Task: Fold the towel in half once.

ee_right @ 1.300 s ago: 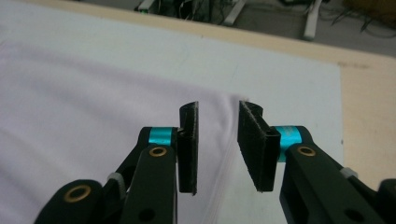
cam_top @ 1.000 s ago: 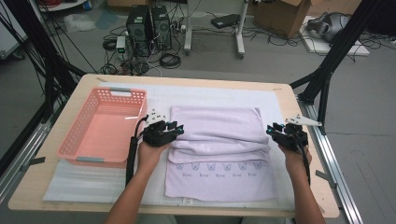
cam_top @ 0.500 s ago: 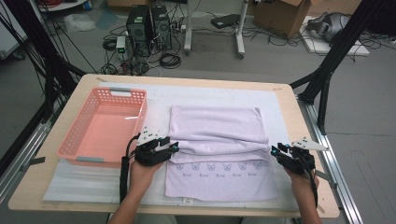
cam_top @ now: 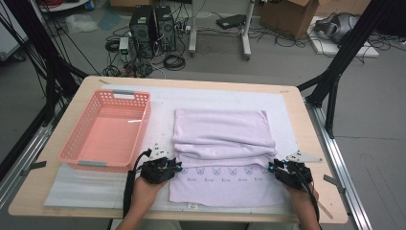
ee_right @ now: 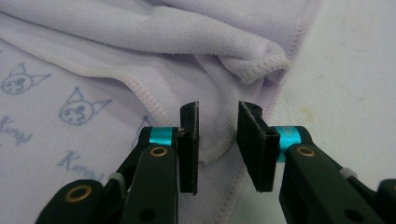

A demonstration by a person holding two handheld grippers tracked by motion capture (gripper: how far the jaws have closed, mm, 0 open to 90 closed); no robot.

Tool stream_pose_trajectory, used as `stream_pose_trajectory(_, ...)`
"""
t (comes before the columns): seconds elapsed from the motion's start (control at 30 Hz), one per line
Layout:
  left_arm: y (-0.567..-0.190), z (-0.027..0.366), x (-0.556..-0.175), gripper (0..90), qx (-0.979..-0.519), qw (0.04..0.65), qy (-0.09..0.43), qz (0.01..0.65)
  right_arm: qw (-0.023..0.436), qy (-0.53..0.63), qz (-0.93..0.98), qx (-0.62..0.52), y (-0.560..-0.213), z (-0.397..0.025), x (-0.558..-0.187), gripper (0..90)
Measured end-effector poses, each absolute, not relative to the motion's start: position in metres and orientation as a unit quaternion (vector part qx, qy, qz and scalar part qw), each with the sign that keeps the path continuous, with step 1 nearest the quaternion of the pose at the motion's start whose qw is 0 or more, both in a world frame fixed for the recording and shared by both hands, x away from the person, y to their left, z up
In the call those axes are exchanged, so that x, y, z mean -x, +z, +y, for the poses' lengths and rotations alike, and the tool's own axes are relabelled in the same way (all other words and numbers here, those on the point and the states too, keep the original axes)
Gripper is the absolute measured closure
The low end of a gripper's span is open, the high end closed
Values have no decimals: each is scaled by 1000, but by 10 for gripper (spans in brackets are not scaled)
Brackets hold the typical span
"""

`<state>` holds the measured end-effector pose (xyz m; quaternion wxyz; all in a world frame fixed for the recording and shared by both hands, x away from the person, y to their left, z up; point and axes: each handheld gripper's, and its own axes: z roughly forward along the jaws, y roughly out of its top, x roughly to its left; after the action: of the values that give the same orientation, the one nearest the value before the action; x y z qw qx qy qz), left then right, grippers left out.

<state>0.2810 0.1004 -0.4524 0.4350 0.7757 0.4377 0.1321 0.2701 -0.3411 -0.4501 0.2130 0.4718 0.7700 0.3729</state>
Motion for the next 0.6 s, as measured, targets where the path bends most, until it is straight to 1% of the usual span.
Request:
stream_pose_trajectory(0.03,-453,101,-281,838,-776,434,131,439,214,373,771,-469,-450,-341,-270,722)
stream_pose_trajectory(0.07,-452,100,-281,851,-776,433,134,439,212,372,774,-465,-450,-341,-270,770)
stream_pose_trajectory(0.13,-452,100,-279,861,-778,434,141,431,210,372,780,-457,-450,-339,-270,846)
stream_pose_trajectory(0.17,-451,101,-278,862,-774,443,142,430,217,366,785,-451,-449,-337,-270,857)
stream_pose_trajectory(0.27,-450,105,-274,864,-763,463,132,431,219,366,784,-451,-448,-336,-267,860)
stream_pose_trajectory(0.4,-446,111,-263,864,-756,486,119,422,211,378,777,-457,-444,-343,-260,860)
stream_pose_trajectory(0.6,-443,120,-248,864,-744,506,106,422,207,388,774,-454,-439,-346,-245,861)
